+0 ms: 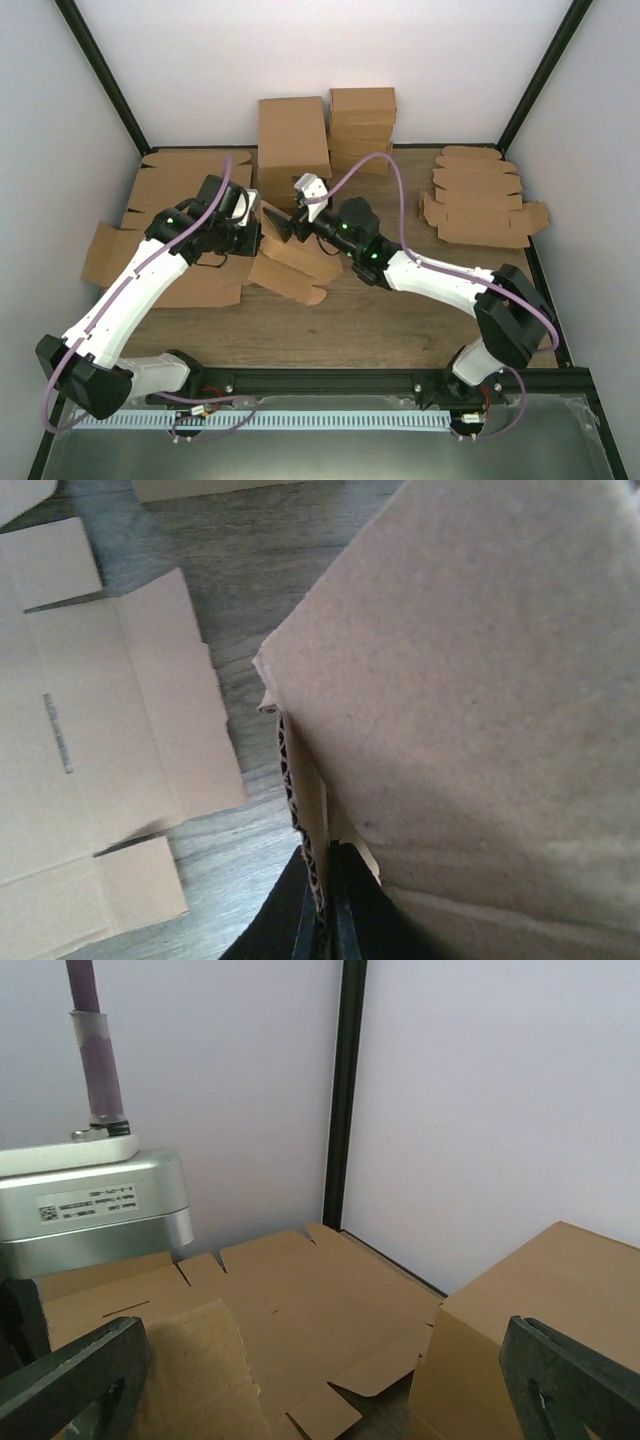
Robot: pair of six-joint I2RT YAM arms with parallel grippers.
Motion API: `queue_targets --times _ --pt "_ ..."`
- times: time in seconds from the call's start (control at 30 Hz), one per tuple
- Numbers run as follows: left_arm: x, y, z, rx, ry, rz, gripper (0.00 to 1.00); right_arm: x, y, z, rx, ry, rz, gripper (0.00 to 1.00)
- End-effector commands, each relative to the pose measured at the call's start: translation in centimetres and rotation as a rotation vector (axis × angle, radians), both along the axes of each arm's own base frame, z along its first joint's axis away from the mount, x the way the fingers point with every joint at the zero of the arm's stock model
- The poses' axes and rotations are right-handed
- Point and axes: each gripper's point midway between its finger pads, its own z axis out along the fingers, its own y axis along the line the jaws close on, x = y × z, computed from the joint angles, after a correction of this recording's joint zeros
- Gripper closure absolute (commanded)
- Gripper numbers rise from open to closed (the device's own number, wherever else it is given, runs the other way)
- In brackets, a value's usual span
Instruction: Fold the paper box
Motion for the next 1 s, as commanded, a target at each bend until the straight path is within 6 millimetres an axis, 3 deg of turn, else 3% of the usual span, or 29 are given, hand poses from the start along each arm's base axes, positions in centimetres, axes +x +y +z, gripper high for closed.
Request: queue_targets --times 0.0,0.33,0.43,0.6,0.8,0.97 --pt "0.9 -0.7 0.9 -0.032 -0.054 -0.052 0.96 -0.3 3.3 -2.4 -0.092 0.044 0.084 0.00" --pt "0.7 -0.3 1.4 -0.027 -0.070 -0.055 0.96 1.1 5.1 -4.5 -0.144 0.114 0.086 0.00" --pt "0.5 -0.2 1.5 -0.028 -0.071 -0.056 0.96 0.9 4.9 -3.7 -0.125 0.105 0.088 0.00" --pt "0.1 -0.3 1.7 -0.039 -0.066 -0.070 0.96 -0.2 2.8 -1.1 -0.054 0.043 0.062 0.00" --pt "-0.8 -0.7 1.9 -0.051 -0.046 -0.120 0.96 -0.5 -0.3 0.5 -0.032 0.029 -0.033 0.00" --pt "-1.7 -1.0 2.2 -0.077 -0.018 -0.137 0.96 -1.1 -2.7 0.1 -0.032 0.044 -0.092 0.00"
